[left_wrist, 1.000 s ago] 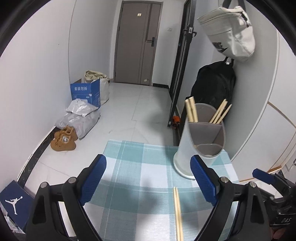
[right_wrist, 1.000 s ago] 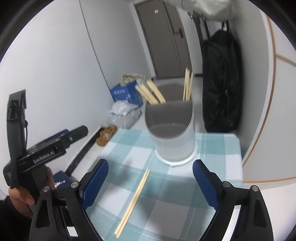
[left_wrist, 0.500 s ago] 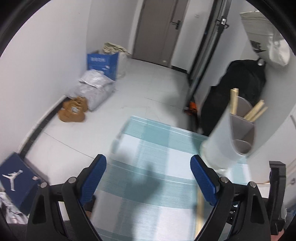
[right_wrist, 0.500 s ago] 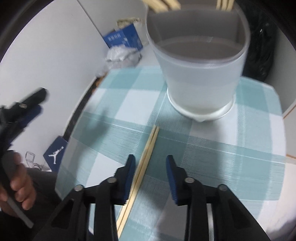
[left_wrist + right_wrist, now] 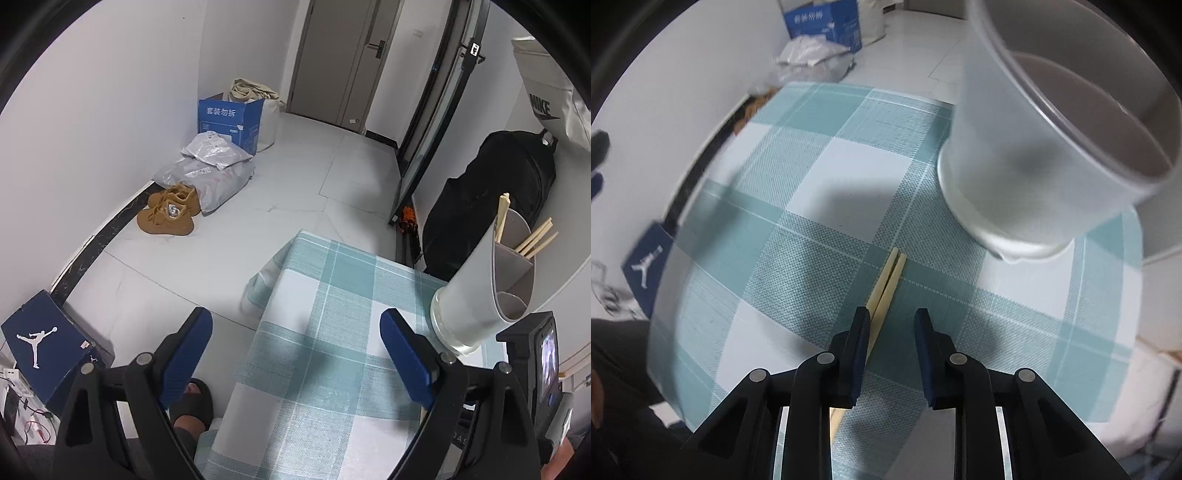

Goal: Organize utensils
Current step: 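Grasp one chopstick from the cloth with the right tool, then lower the left tool and grasp the last chopstick while the right tool holds its chopstick, then carry both chopsticks up over the white utensil holder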

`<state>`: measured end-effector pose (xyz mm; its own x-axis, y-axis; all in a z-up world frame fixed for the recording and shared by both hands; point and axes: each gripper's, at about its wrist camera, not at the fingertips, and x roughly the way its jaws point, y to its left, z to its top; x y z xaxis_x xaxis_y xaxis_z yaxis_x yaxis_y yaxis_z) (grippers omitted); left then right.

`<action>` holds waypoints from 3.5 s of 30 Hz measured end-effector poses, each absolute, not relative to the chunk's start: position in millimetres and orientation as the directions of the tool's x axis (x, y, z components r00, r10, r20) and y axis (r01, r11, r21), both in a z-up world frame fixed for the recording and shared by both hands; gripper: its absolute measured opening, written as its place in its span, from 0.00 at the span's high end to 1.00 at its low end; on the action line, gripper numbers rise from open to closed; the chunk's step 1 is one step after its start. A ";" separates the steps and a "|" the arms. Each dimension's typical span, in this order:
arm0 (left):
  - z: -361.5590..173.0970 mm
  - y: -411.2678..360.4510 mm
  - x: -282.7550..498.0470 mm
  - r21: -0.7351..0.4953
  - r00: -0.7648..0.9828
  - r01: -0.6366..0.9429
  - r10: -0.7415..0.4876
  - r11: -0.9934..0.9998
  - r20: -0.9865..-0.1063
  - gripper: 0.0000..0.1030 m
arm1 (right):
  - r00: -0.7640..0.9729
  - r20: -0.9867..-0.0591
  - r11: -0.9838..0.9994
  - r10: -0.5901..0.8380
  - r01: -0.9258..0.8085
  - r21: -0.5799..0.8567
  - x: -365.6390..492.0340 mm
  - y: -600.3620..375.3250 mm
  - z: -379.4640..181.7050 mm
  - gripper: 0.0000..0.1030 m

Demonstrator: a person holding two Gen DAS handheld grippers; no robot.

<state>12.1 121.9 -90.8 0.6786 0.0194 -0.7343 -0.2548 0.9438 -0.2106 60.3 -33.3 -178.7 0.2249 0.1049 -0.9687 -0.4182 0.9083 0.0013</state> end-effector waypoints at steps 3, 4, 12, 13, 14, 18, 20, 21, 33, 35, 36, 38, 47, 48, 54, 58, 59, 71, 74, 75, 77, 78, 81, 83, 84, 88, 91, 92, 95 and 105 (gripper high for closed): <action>-92.1 124.3 13.5 -0.224 0.673 -0.262 0.011 0.939 -0.739 0.13 | 0.196 -0.975 0.906 0.105 -0.424 0.013 63.8 -36.6 -178.5 0.77; -92.3 125.4 13.8 -0.229 0.673 -0.261 0.007 0.938 -0.740 0.13 | 0.190 -0.976 0.905 0.106 -0.425 0.016 64.2 -37.9 -178.7 0.78; -93.7 133.4 14.3 -0.251 0.669 -0.267 -0.008 0.930 -0.743 0.13 | 0.173 -0.983 0.901 0.061 -0.434 -0.021 67.6 -46.9 -179.2 0.78; -94.1 134.1 15.0 -0.251 0.666 -0.271 -0.008 0.929 -0.746 0.13 | 0.174 -0.983 0.901 0.059 -0.433 -0.023 68.1 -45.8 -179.5 0.77; -94.5 134.8 15.4 -0.252 0.663 -0.273 -0.008 0.928 -0.748 0.13 | 0.176 -0.983 0.903 0.060 -0.428 -0.021 69.0 -45.5 -178.6 0.77; -95.2 136.4 16.2 -0.255 0.654 -0.281 -0.010 0.925 -0.756 0.13 | 0.192 -0.979 0.915 0.062 -0.403 -0.021 70.2 -36.2 -175.8 0.76; -94.9 137.0 15.8 -0.247 0.655 -0.287 0.001 0.926 -0.756 0.13 | 0.205 -0.976 0.919 0.069 -0.394 -0.018 70.8 -33.0 -174.4 0.77; -94.6 137.1 15.7 -0.244 0.655 -0.286 0.003 0.927 -0.756 0.13 | 0.216 -0.974 0.920 0.073 -0.392 -0.018 71.3 -32.6 -173.5 0.79; -107.8 122.3 19.9 -0.217 0.613 -0.220 -0.039 0.951 -0.789 0.13 | 0.307 -0.897 0.931 0.319 -0.281 0.234 56.3 -86.8 -151.4 0.96; -112.0 109.5 21.3 -0.197 0.596 -0.172 -0.057 0.965 -0.801 0.13 | 0.339 -0.867 0.920 0.364 -0.278 0.278 50.6 -99.3 -139.4 0.96; -115.1 103.2 22.1 -0.190 0.582 -0.150 -0.069 0.970 -0.810 0.13 | 0.355 -0.852 0.914 0.385 -0.273 0.300 44.9 -105.0 -133.5 0.96; -122.1 86.5 23.9 -0.173 0.551 -0.099 -0.090 0.980 -0.830 0.13 | 0.370 -0.825 0.900 0.428 -0.261 0.350 39.3 -120.0 -124.7 0.96; -140.9 14.6 21.5 -0.188 0.405 0.092 -0.210 0.978 -0.890 0.14 | 0.461 -0.660 0.792 0.593 -0.188 0.580 24.5 -199.5 -98.4 0.96; -143.0 8.9 22.6 -0.165 0.399 0.095 -0.190 0.982 -0.897 0.14 | 0.468 -0.648 0.784 0.601 -0.184 0.593 24.7 -205.6 -96.7 0.96; -148.9 -9.5 38.5 -0.067 0.369 0.091 -0.096 0.994 -0.925 0.14 | 0.501 -0.613 0.764 0.611 -0.169 0.623 11.7 -228.7 -89.1 0.96; -156.9 -17.5 44.0 -0.011 0.336 0.101 -0.044 0.995 -0.941 0.14 | 0.535 -0.594 0.772 0.601 -0.198 0.604 1.0 -230.9 -78.3 0.96; -160.2 -18.5 44.4 -0.013 0.326 0.099 -0.045 0.995 -0.944 0.14 | 0.540 -0.591 0.774 0.599 -0.200 0.601 -1.4 -232.0 -78.3 0.96; -164.8 -24.1 48.4 -0.028 0.245 0.093 -0.050 0.995 -0.968 0.56 | 0.582 -0.543 0.756 0.606 -0.207 0.621 3.3 -247.9 -72.4 0.96; -163.7 -27.7 51.4 -0.036 0.242 0.119 -0.064 0.992 -0.968 0.71 | 0.582 -0.546 0.758 0.603 -0.205 0.619 4.0 -247.3 -73.5 0.96; -164.6 -28.7 53.0 -0.038 0.241 0.121 -0.066 0.992 -0.968 0.77 | 0.581 -0.544 0.756 0.605 -0.206 0.621 3.9 -247.1 -73.8 0.96; -164.7 -27.7 54.9 -0.054 0.239 0.123 -0.082 0.991 -0.968 0.90 | 0.584 -0.547 0.762 0.600 -0.209 0.613 3.6 -246.6 -73.6 0.96; -164.7 -28.2 55.5 -0.061 0.237 0.122 -0.089 0.991 -0.968 0.94 | 0.584 -0.548 0.763 0.599 -0.209 0.611 3.5 -246.4 -73.5 0.96; -165.3 -25.9 58.2 -0.075 0.239 0.123 -0.103 0.990 -0.966 0.97 | 0.588 -0.553 0.771 0.590 -0.209 0.601 3.5 -246.2 -73.4 0.96; -164.8 -24.5 57.7 -0.083 0.249 0.125 -0.113 0.989 -0.962 0.98 | 0.587 -0.554 0.771 0.591 -0.207 0.603 4.2 -246.1 -74.6 0.96; -163.2 -24.1 56.5 -0.084 0.260 0.127 -0.115 0.988 -0.959 0.98 | 0.587 -0.557 0.774 0.587 -0.205 0.600 4.4 -246.0 -75.3 0.96; -149.2 -21.8 46.3 -0.099 0.330 0.125 -0.135 0.987 -0.934 0.98 | 0.586 -0.560 0.775 0.585 -0.202 0.598 4.3 -245.3 -77.0 0.96; -131.4 -17.6 37.7 -0.097 0.413 0.134 -0.145 0.986 -0.899 0.98 | 0.585 -0.556 0.773 0.591 -0.211 0.599 2.9 -243.7 -76.3 0.96; -124.6 -16.4 34.1 -0.094 0.446 0.137 -0.146 0.986 -0.883 0.98 | 0.587 -0.557 0.776 0.588 -0.215 0.593 2.1 -242.8 -75.6 0.96; -103.9 -16.8 18.0 -0.084 0.538 0.147 -0.151 0.985 -0.829 0.98 | 0.586 -0.551 0.774 0.595 -0.233 0.589 -0.1 -239.8 -74.4 0.96; -79.9 -2.8 10.8 -0.108 0.659 0.182 -0.203 0.977 -0.724 0.98 | 0.580 -0.555 0.786 0.597 -0.285 0.548 -10.4 -223.5 -72.4 0.97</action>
<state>10.8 -2.8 -79.9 0.6591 -0.2028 -0.7242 0.1822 0.9773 -0.1079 -10.4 -223.5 -72.4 0.5795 0.5969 -0.5549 -0.2855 0.7864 0.5478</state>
